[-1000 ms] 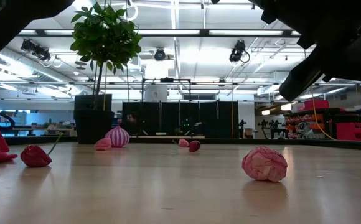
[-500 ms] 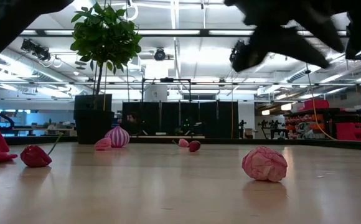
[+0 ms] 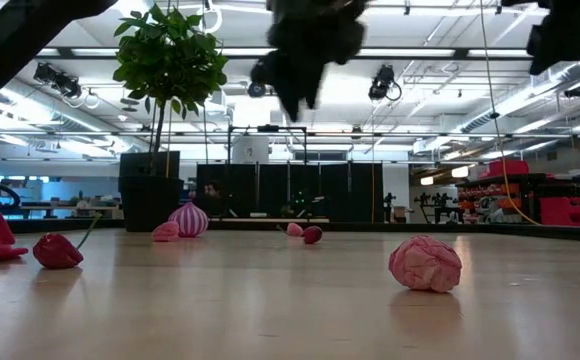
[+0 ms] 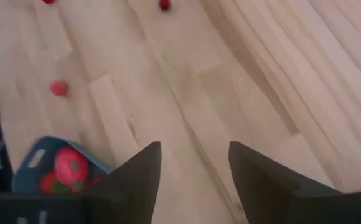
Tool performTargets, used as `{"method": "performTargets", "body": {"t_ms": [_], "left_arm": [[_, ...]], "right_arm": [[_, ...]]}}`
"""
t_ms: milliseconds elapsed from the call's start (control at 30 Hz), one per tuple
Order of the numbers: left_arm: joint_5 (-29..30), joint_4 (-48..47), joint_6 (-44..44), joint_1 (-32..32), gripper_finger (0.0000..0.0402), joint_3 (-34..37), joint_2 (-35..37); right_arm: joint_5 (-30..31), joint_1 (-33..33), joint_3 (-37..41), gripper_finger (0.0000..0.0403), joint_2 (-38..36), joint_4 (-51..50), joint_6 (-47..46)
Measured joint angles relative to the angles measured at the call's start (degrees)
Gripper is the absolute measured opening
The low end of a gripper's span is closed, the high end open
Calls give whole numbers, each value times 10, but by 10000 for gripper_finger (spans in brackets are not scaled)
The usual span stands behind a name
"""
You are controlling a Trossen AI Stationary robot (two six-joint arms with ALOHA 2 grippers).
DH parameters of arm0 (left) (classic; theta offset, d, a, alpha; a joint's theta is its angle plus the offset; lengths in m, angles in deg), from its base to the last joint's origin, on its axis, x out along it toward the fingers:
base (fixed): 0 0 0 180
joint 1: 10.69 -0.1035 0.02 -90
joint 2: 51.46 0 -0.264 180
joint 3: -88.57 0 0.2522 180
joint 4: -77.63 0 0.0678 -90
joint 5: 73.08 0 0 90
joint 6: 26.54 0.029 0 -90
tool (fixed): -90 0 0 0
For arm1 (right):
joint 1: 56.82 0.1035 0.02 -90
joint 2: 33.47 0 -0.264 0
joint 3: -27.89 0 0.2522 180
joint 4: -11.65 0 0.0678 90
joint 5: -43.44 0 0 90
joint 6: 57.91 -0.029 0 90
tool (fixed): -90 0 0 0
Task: Pick and placing Produce into tupperware
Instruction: Put the onion into the bin
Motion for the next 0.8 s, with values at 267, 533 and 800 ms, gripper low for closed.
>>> {"method": "performTargets", "body": {"t_ms": [267, 533, 800], "left_arm": [[0, -40, 31, -63, 230, 26, 47], [0, -42, 36, -102, 221, 137, 138], [0, 0, -55, -90, 240, 418, 302]], "right_arm": [[-3, 0, 0, 222, 56, 38, 9], [-19, 0, 0, 215, 92, 20, -4], [-20, 0, 0, 215, 94, 20, -4]]}}
